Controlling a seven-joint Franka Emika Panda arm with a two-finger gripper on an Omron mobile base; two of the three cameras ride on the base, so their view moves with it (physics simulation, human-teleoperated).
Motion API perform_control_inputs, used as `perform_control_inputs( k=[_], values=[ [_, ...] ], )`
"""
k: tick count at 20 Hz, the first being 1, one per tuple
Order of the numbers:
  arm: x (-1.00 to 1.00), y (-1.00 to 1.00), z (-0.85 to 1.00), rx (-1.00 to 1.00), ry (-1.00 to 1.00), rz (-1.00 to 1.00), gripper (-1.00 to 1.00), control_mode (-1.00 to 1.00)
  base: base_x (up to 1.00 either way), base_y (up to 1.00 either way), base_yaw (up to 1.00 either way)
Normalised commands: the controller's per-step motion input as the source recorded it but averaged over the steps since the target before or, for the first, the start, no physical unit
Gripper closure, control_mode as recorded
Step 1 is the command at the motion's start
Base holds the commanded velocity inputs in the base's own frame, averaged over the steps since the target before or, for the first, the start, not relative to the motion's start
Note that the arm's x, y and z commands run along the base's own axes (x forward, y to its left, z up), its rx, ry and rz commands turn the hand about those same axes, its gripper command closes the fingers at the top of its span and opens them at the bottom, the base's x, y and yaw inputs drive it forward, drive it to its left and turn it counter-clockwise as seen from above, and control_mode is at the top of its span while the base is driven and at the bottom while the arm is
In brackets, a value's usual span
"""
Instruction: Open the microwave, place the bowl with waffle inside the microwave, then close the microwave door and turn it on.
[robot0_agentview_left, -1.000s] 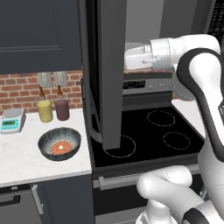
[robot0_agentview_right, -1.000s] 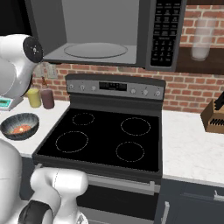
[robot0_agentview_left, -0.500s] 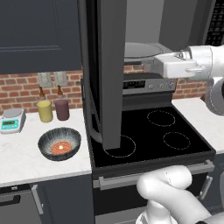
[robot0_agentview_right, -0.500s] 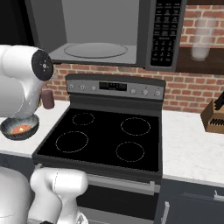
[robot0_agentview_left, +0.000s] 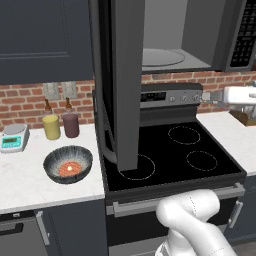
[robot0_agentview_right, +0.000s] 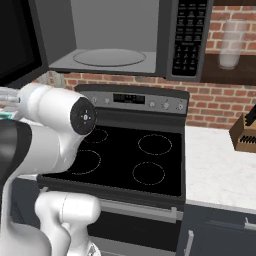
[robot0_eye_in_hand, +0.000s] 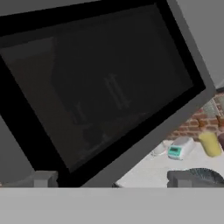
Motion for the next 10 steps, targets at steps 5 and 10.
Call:
perform_control_inputs(
  k=[5,10],
  values=[
    [0.06,-0.07,-0.88,0.05,0.52,-0.09,-1.00,-1.00,0.00,0.00,0.00],
    [0.19,0.35,-0.86,0.00,0.54,-0.11,-1.00,-1.00,0.00,0.00,0.00]
  ],
)
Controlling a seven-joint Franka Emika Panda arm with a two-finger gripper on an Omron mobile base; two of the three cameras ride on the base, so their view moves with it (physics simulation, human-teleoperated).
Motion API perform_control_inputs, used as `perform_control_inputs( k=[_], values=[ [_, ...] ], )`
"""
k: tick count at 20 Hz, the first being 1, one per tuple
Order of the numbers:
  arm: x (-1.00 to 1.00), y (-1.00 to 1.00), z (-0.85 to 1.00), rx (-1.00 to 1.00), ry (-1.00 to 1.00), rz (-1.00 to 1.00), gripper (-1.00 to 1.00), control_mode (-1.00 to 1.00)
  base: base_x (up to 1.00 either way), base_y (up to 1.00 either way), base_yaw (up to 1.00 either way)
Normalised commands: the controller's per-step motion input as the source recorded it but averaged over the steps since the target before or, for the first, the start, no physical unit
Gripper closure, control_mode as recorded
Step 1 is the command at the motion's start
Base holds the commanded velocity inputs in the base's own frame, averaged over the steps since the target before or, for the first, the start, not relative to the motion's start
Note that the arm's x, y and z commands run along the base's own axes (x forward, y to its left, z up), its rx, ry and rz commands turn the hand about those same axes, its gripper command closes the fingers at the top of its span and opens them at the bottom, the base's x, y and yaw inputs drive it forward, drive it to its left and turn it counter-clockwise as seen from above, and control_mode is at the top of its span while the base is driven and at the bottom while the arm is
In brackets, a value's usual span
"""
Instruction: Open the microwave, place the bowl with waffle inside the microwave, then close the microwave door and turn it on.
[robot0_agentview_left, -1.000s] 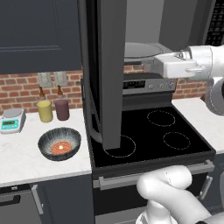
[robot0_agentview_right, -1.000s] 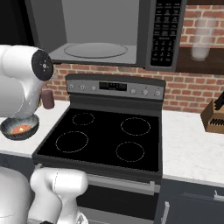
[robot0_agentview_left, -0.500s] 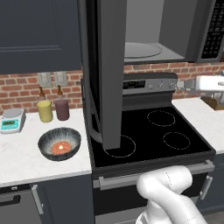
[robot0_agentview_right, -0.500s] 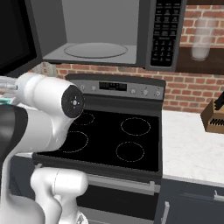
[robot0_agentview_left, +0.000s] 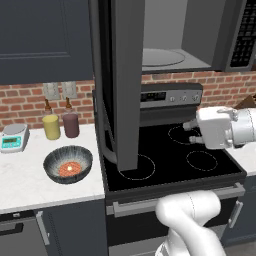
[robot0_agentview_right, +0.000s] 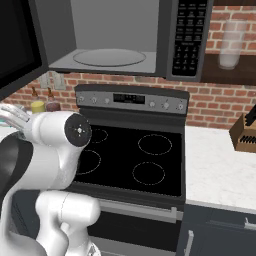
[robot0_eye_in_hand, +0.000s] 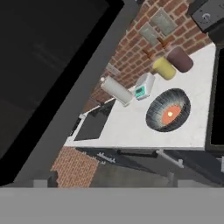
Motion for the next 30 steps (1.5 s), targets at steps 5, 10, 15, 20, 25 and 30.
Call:
perform_control_inputs(
  k=[5,10,15,20,25,30],
  values=[
    [0.35,0.37,-0.73,0.00,0.44,-0.10,-1.00,-1.00,0.00,0.00,0.00],
    [0.33,0.09,-0.35,0.02,0.26,0.02,-1.00,-1.00,0.00,0.00,0.00],
    [0.16,0.15,-0.46,0.02,0.08,0.09,-1.00,-1.00,0.00,0.00,0.00],
    [0.12,0.53,-0.42,0.00,0.02,0.04,-1.00,-1.00,0.00,0.00,0.00],
    [0.24,0.29,-0.20,0.00,0.00,0.01,-1.00,-1.00,0.00,0.00,0.00],
    [0.44,0.08,-0.23,0.00,0.03,0.00,-1.00,-1.00,0.00,0.00,0.00]
  ],
)
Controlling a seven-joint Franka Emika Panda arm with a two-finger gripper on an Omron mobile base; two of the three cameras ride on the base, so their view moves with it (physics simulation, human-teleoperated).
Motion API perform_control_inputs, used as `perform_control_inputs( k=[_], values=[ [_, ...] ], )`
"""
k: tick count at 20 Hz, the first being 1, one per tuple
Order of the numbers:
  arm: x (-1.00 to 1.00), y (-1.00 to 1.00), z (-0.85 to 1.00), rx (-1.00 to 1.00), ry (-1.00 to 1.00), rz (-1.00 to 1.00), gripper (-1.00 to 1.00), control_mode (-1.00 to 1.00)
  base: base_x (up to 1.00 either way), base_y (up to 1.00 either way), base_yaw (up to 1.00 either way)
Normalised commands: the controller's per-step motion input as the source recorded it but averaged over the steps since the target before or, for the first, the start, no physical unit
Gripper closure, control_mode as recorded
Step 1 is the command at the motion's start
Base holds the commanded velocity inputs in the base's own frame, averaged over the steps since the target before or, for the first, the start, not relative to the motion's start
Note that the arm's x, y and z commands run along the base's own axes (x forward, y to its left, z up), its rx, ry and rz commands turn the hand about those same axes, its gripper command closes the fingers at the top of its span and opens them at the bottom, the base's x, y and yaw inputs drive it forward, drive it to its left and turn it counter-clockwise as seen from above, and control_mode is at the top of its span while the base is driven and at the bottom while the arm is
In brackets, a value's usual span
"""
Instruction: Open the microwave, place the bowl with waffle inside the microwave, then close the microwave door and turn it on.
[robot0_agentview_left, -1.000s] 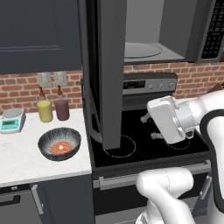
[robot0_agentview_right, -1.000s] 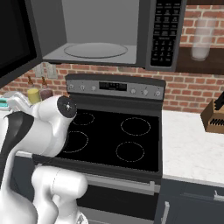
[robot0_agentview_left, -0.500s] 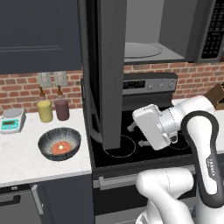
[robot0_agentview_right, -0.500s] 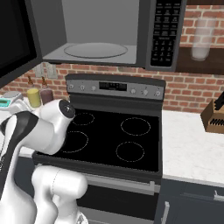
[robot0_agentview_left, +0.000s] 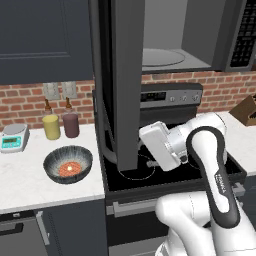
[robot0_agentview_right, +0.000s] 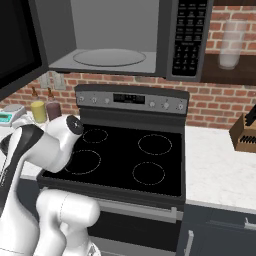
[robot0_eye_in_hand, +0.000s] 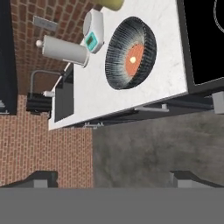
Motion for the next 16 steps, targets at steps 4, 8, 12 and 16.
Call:
perform_control_inputs(
  k=[4,8,12,16],
  values=[
    [0.45,0.15,-0.39,-0.01,0.10,0.00,-1.00,-1.00,0.00,0.00,0.00],
    [0.41,0.24,-0.38,-0.01,0.12,0.00,-1.00,-1.00,0.00,0.00,0.00],
    [0.29,0.40,-0.41,-0.02,0.06,0.00,-1.00,-1.00,0.00,0.00,0.00],
    [0.24,0.33,-0.32,0.00,0.00,0.00,-1.00,-1.00,0.00,0.00,0.00]
  ],
)
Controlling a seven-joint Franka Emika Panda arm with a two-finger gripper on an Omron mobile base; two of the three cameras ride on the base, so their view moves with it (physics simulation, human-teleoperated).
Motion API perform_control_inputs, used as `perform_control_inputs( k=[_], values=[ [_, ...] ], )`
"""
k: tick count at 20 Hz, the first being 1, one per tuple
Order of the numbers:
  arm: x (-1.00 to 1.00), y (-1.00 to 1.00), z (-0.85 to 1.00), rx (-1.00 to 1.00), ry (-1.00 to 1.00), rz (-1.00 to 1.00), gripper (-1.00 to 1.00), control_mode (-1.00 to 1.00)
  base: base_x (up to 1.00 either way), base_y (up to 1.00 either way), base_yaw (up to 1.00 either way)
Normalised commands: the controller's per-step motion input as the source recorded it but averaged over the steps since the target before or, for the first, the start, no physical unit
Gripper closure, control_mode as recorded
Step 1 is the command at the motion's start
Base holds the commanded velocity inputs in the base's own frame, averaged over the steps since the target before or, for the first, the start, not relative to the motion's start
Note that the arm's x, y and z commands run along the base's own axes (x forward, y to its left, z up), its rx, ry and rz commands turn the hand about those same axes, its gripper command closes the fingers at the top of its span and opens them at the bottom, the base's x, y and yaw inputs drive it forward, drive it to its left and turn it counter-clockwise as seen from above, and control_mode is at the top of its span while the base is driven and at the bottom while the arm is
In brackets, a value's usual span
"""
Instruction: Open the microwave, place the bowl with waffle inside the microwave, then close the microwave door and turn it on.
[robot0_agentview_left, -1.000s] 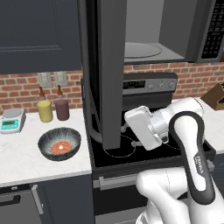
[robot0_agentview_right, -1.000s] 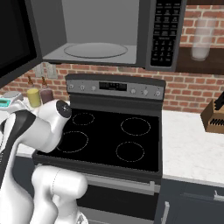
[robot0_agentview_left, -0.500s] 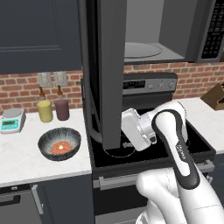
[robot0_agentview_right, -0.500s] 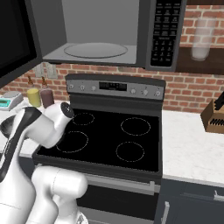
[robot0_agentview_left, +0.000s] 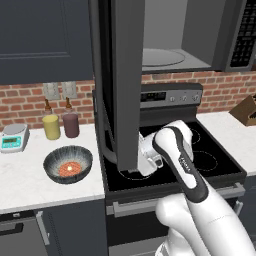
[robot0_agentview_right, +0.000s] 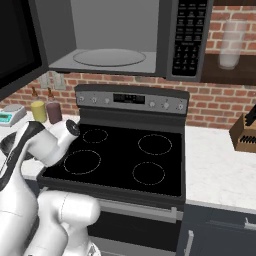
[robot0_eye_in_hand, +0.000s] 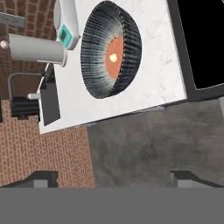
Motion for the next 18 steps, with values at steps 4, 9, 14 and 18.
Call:
perform_control_inputs(
  k=[4,9,14,18],
  values=[
    [0.31,0.39,-0.28,0.00,0.02,0.00,-1.00,-1.00,0.00,0.00,0.00],
    [0.40,0.37,-0.20,0.00,0.06,0.00,-1.00,-1.00,0.00,0.00,0.00],
    [0.43,0.05,-0.17,0.00,0.11,0.00,-1.00,-1.00,0.00,0.00,0.00],
    [0.37,0.00,-0.17,0.00,0.09,0.00,-1.00,-1.00,0.00,0.00,0.00]
  ],
)
